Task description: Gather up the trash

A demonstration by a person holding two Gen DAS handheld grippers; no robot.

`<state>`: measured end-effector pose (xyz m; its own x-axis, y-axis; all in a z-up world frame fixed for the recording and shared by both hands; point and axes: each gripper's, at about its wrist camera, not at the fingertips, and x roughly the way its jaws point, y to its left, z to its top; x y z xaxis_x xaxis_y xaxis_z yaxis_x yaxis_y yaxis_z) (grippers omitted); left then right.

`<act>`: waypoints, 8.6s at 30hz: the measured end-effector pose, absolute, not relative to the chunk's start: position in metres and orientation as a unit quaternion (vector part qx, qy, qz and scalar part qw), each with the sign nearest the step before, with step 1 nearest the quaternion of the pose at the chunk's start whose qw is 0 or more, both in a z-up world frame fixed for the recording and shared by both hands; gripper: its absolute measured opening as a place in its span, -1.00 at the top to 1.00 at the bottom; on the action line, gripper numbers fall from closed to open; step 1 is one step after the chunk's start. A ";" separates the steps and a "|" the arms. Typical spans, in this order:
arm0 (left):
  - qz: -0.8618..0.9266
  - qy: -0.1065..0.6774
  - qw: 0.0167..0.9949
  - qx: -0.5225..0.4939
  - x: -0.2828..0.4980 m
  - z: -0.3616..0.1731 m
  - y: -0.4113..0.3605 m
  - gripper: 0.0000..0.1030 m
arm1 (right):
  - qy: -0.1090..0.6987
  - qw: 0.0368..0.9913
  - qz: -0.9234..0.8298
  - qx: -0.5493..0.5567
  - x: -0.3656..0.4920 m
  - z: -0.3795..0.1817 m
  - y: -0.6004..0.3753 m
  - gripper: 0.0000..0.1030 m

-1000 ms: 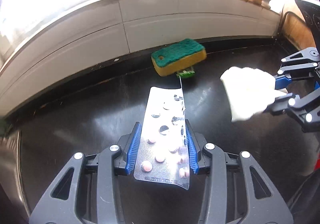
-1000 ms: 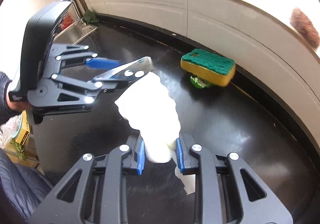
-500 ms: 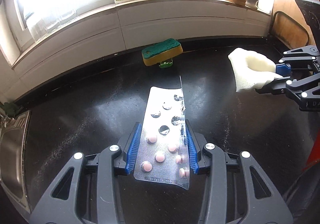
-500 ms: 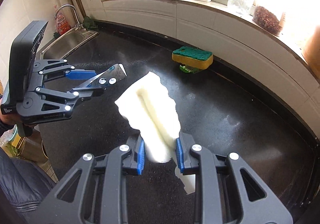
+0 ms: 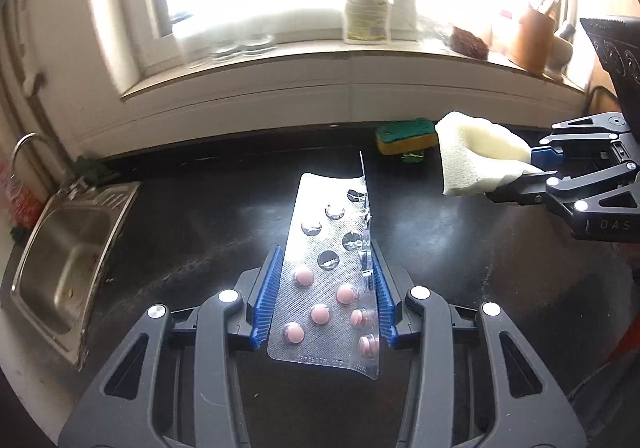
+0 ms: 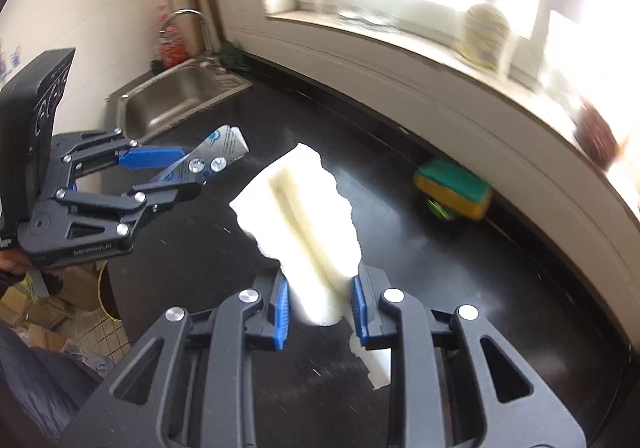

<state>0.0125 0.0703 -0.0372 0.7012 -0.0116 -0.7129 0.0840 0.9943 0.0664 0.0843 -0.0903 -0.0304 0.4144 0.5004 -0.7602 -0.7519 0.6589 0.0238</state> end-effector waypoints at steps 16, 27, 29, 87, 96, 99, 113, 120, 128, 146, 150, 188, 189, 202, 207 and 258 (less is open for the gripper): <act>0.294 0.408 0.860 -0.088 -0.238 -0.069 0.243 0.20 | 0.385 0.654 0.608 -0.236 -0.091 -0.066 0.190 0.51; 0.351 0.447 0.802 -0.186 -0.312 -0.186 0.324 0.19 | 0.457 0.582 0.606 -0.291 -0.169 -0.174 0.294 0.51; 0.351 0.449 0.797 -0.199 -0.315 -0.204 0.336 0.19 | 0.474 0.577 0.594 -0.299 -0.171 -0.198 0.308 0.51; -0.132 0.398 0.905 0.067 0.000 -0.051 0.016 -0.77 | 0.424 0.894 0.145 0.024 0.042 -0.008 -0.192 -0.63; -0.136 0.402 0.901 0.085 0.075 -0.074 -0.017 -0.77 | 0.445 0.878 0.168 0.052 0.131 -0.023 -0.214 -0.63; -0.134 0.400 0.901 0.104 0.105 -0.088 -0.031 -0.77 | 0.459 0.867 0.177 0.076 0.173 -0.043 -0.216 -0.62; -0.154 0.432 0.882 0.110 0.217 -0.153 -0.072 -0.77 | 0.522 0.806 0.193 0.202 0.319 -0.150 -0.215 -0.26; -0.154 0.443 0.878 0.097 0.246 -0.167 -0.069 -0.77 | 0.529 0.779 0.221 0.253 0.332 -0.165 -0.214 0.32; -0.166 0.449 0.876 0.065 0.275 -0.176 -0.083 -0.77 | 0.492 0.807 0.232 0.230 0.322 -0.129 -0.224 0.49; -0.197 0.439 0.874 0.067 0.246 -0.152 -0.085 0.31 | 0.460 0.840 0.179 0.224 0.261 -0.083 -0.279 0.49; -0.185 0.430 0.880 0.079 0.208 -0.131 -0.067 0.31 | 0.455 0.844 0.186 0.214 0.233 -0.069 -0.277 0.49; 0.144 0.357 0.922 -0.048 -0.154 -0.036 0.205 0.31 | 0.451 0.749 0.486 -0.003 0.002 -0.021 0.072 0.49; 0.173 0.357 0.916 -0.057 -0.172 -0.037 0.221 0.31 | 0.452 0.738 0.500 -0.013 -0.004 -0.023 0.089 0.49; 0.350 0.421 0.818 -0.177 -0.327 -0.143 0.327 0.31 | 0.497 0.573 0.622 -0.194 -0.140 -0.132 0.290 0.49; 0.349 0.440 0.802 -0.205 -0.331 -0.195 0.338 0.31 | 0.506 0.552 0.611 -0.256 -0.163 -0.187 0.321 0.49; 0.009 0.481 0.875 -0.051 -0.013 -0.023 0.098 -0.87 | 0.454 0.890 0.043 0.010 -0.018 0.016 -0.174 -0.86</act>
<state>-0.0131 0.0981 -0.0230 0.5372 -0.0336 -0.8428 -0.0635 0.9948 -0.0802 -0.0182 -0.1741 0.0159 0.5846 0.0844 -0.8069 -0.0671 0.9962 0.0556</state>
